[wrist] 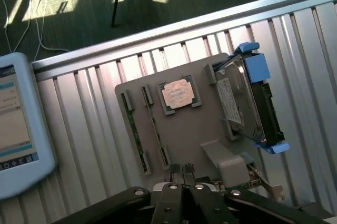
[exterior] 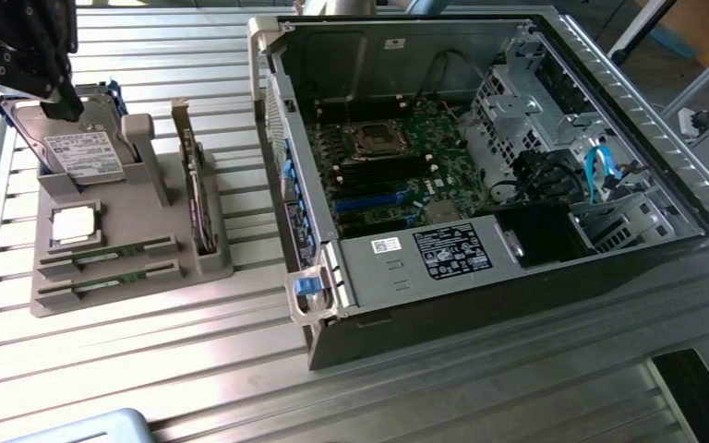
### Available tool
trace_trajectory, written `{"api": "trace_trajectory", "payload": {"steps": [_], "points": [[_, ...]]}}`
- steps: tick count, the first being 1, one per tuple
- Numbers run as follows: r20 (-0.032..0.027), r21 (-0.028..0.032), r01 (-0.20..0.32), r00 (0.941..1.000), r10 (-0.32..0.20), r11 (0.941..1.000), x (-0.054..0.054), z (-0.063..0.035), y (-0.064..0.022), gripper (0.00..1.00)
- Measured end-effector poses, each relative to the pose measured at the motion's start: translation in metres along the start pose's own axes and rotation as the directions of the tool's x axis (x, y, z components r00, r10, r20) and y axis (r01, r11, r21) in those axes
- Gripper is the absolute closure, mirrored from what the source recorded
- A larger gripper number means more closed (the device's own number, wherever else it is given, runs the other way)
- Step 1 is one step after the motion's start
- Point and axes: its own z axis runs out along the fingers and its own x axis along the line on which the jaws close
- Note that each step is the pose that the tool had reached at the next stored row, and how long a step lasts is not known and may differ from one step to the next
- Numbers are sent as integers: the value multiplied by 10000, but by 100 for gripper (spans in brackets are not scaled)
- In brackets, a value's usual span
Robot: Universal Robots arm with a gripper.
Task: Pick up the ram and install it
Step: 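Pick up the ram and move it above insertion slot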
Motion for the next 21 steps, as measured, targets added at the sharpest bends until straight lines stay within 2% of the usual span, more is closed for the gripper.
{"api": "trace_trajectory", "payload": {"steps": [3, 9, 16, 21], "points": [[-20, 11, 551, 9985, -551, 9985, 0, 0, 0, 90], [-53, 26, 1447, 9895, -1447, 9895, 0, 0, 0, 90], [-56, 27, 1512, 9885, -1512, 9885, 0, 0, 0, 90], [-67, 31, 1788, 9839, -1788, 9839, 0, 0, 0, 90]]}}
